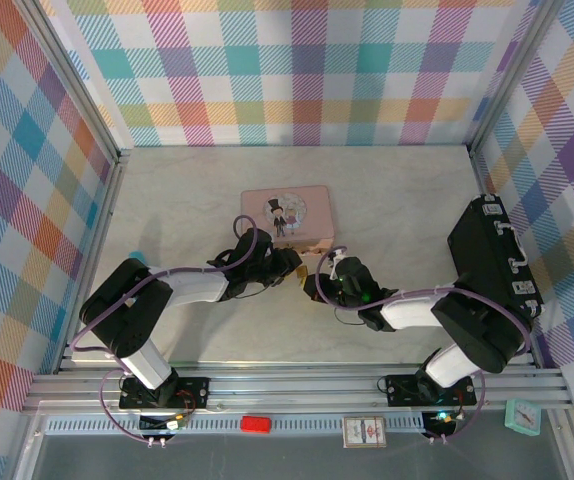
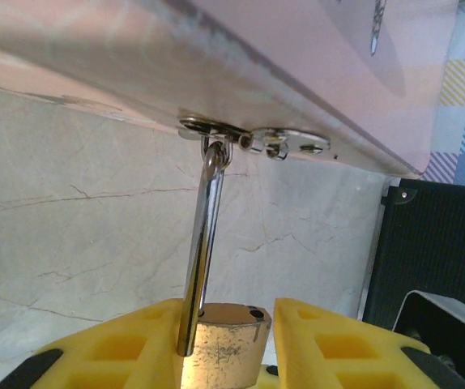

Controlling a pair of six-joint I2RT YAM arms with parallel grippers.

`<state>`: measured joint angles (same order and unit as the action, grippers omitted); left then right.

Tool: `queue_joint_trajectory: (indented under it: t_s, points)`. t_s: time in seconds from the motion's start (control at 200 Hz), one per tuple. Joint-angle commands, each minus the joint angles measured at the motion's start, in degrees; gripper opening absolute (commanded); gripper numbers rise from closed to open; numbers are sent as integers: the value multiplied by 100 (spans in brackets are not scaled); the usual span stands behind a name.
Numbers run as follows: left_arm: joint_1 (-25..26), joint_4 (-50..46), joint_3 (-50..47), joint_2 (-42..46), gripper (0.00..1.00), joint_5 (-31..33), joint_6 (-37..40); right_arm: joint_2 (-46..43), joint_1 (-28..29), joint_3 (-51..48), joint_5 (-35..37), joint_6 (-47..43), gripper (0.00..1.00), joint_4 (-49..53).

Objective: Unlock the padlock with the key

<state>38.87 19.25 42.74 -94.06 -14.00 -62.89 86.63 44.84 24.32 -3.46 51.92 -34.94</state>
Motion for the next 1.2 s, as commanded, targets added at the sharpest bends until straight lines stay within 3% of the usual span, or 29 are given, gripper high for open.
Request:
queue_joint_trajectory:
  t_s: [0.0,0.26,0.525,0.65,0.93,1.195]
  points:
    - [-46,-78,-133,282,35,173,201,-186,60,27,95,-74,18,507]
    - [-156,-451,-167,561,39,278,572,-561,8,276,401,-473,33,1364]
    - [-297,-2495,247,1906,52,1061,2371,-800,-162,663,479,-958,41,1947]
    - [-744,-3180,563,2252,62,1133,3126,-670,-177,883,411,-1083,42,1950]
    - [-1872,-3618,1572,973,70,301,3711,-27,-318,1423,415,-955,43,1925]
    - [-1972,-3094,2033,-54,70,3,3631,580,-810,2205,20,-1563,51,2136]
